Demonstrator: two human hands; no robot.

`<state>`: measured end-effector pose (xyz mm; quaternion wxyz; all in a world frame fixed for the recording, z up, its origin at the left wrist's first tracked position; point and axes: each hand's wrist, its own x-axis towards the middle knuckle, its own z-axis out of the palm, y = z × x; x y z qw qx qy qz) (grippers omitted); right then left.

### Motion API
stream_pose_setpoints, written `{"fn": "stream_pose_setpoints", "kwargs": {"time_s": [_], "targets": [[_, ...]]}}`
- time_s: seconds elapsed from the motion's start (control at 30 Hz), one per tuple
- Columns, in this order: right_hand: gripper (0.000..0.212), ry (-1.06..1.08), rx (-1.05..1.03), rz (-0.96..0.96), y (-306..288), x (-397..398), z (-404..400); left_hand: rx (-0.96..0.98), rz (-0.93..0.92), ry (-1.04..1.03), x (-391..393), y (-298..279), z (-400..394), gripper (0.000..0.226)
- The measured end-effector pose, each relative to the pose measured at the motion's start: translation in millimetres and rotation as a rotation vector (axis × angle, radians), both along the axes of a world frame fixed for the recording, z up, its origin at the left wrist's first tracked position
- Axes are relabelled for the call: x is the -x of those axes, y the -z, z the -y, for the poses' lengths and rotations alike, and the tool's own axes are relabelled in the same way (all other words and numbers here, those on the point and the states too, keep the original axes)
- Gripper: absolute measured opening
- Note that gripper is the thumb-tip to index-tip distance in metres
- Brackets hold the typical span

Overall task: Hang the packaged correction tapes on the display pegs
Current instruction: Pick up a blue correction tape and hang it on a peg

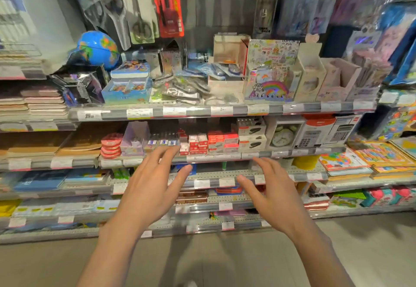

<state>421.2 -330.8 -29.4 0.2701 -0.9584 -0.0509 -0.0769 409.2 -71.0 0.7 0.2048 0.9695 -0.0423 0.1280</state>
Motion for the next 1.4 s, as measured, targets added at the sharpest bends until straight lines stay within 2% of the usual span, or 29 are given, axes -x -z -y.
{"fn": "stream_pose_setpoints", "kwargs": {"time_s": [0.17, 0.37, 0.6, 1.07, 1.17, 1.33, 1.4], "targets": [[0.078, 0.039, 0.030, 0.001, -2.7, -77.0, -15.6, 0.054, 0.006, 0.066, -93.3, 3.6, -19.4, 0.061], [0.077, 0.079, 0.052, 0.059, -37.0, -181.9, -38.9, 0.060, 0.082, 0.079, -208.5, -24.3, -45.7, 0.061], [0.080, 0.057, 0.003, 0.082, -50.1, -277.3, -54.1, 0.102, 0.063, 0.092, -298.7, -38.1, -56.6, 0.062], [0.074, -0.102, 0.004, 0.188, -78.2, -469.3, -53.0, 0.132, 0.020, -0.143, -449.0, -47.0, -37.9, 0.059], [0.076, -0.123, 0.045, 0.180, -76.3, -498.2, -57.3, 0.134, 0.008, -0.159, -478.7, -43.8, -32.7, 0.058], [0.056, -0.096, 0.153, 0.096, -67.2, -515.6, -59.7, 0.121, -0.085, -0.128, -517.1, -44.6, -13.2, 0.057], [0.061, -0.087, 0.194, 0.073, -66.6, -517.1, -61.3, 0.119, -0.121, -0.084, -529.7, -43.8, -6.3, 0.049]]}}
